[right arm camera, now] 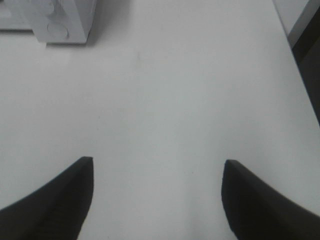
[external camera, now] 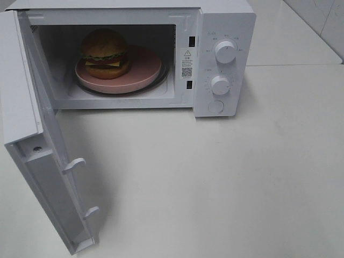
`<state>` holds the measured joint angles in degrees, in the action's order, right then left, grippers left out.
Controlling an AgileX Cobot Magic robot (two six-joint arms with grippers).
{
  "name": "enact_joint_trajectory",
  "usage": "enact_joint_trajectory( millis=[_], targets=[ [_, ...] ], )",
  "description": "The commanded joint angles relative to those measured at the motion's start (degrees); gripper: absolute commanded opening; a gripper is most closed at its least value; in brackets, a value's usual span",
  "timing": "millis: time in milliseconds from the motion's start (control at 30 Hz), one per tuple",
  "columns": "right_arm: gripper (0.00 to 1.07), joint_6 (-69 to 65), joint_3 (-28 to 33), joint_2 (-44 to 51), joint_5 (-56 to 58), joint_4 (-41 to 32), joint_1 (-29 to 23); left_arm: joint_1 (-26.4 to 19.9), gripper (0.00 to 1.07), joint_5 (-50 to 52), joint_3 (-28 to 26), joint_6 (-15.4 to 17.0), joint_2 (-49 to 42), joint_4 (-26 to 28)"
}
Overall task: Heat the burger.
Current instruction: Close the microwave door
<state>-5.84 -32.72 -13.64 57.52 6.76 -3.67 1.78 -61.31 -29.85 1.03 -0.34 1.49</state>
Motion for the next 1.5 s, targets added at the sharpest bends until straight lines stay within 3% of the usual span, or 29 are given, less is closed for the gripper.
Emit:
enact_joint_trajectory(
  millis=[33, 333, 533, 1500],
  targets=[
    [0.68, 2.86, 0.17, 6.53, -3.09, 0.00, 2.81, -0.23, 0.98, 0.06, 0.11, -0.06, -0.17, 0.17],
    [0.68, 5.84, 2.86, 15.41, -7.10, -1.43, 5.96, -0.23, 0.98, 0.06, 0.11, -0.06, -0.17, 0.11],
    [0.68, 5.84, 4.58, 15.41, -2.46, -3.90, 6.13, -0.23, 0.98, 0.06, 0.11, -0.06, -0.17, 0.00],
    [0.68, 5.84, 4.41, 15.41, -2.46, -4.13, 6.13, -0.23, 0.98, 0.06, 0.11, -0.06, -0.17, -0.23]
  ],
)
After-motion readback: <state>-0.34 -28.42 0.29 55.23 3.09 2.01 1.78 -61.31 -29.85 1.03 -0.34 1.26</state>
